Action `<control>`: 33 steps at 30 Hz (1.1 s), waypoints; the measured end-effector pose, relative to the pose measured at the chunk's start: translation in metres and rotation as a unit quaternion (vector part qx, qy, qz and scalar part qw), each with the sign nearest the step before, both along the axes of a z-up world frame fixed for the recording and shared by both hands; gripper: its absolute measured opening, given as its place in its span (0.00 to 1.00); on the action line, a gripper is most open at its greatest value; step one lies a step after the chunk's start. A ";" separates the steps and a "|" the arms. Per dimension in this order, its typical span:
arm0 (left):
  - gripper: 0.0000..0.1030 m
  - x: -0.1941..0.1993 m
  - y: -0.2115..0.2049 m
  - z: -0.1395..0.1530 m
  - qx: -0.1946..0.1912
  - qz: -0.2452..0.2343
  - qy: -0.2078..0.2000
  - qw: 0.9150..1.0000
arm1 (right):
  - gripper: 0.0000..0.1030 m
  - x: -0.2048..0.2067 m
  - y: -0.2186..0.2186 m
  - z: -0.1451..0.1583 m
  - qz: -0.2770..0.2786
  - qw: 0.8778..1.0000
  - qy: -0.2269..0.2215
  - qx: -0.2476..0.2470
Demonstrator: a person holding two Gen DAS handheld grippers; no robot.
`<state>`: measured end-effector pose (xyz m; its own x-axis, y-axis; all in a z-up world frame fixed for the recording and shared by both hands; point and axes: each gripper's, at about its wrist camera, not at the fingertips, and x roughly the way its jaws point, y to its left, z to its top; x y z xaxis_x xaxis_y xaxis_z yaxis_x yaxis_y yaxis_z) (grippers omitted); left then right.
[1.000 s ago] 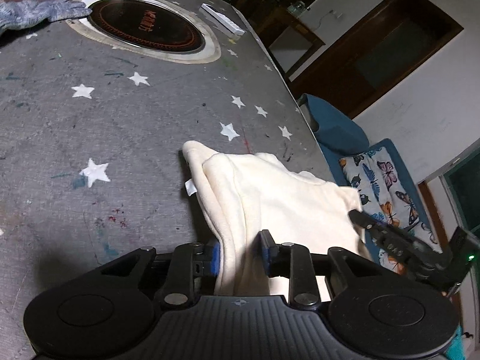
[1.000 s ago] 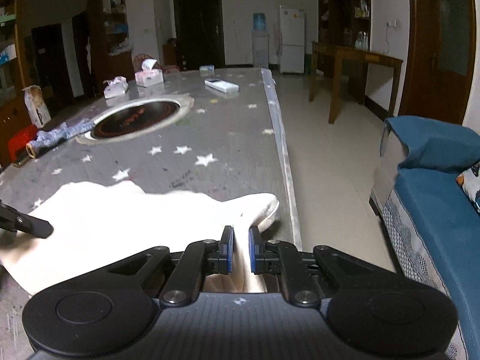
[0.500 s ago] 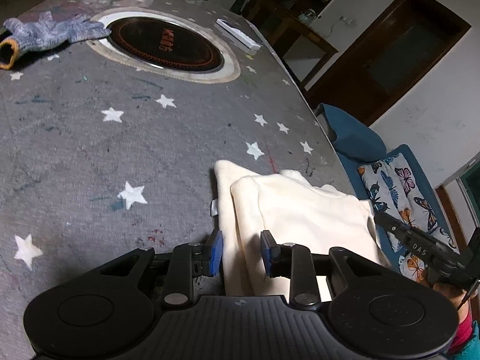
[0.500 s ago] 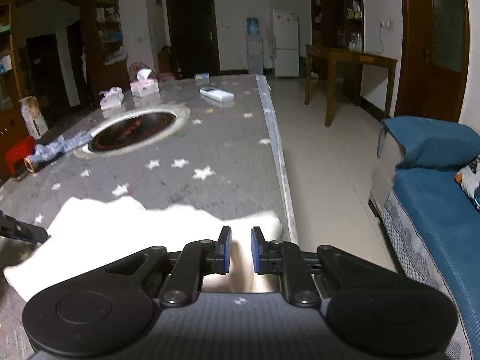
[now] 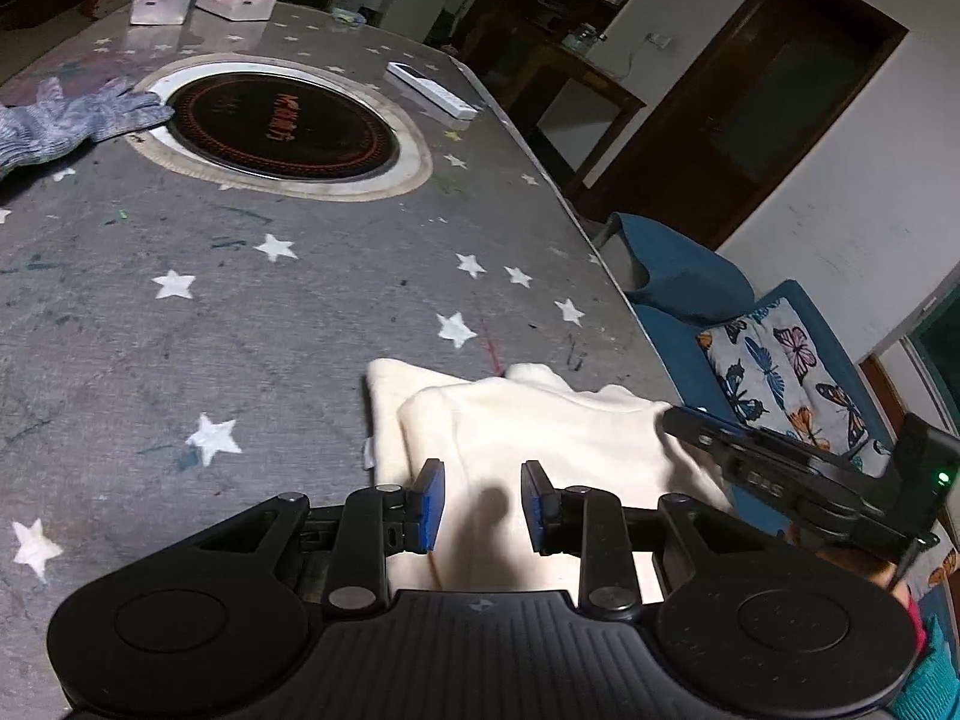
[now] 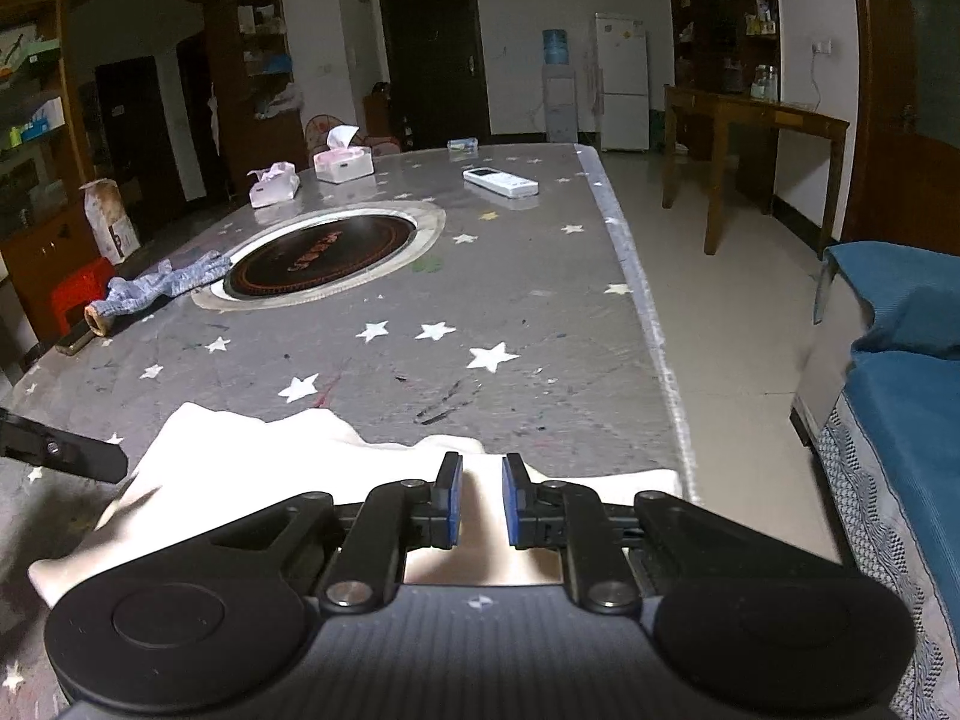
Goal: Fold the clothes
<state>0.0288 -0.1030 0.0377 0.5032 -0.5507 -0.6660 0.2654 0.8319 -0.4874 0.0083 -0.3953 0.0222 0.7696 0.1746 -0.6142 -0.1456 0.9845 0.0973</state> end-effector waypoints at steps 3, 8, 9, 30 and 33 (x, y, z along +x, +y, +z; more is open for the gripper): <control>0.33 -0.001 -0.005 -0.002 0.005 -0.008 0.000 1.000 | 0.13 0.006 0.003 -0.009 -0.002 1.000 0.013 -0.010; 0.33 -0.005 -0.012 -0.004 0.006 -0.021 -0.002 1.000 | 0.13 0.003 0.001 -0.010 0.002 1.000 0.012 -0.013; 0.33 -0.007 -0.013 -0.004 0.006 -0.024 -0.005 1.000 | 0.13 -0.001 0.000 -0.007 0.003 1.000 0.010 -0.012; 0.36 -0.065 -0.055 0.001 -0.009 -0.111 -0.039 0.993 | 0.30 -0.123 -0.003 0.002 -0.003 0.999 -0.033 0.035; 0.36 -0.069 -0.060 -0.003 -0.005 -0.118 -0.041 0.992 | 0.30 -0.130 -0.003 -0.002 -0.013 0.999 -0.039 0.027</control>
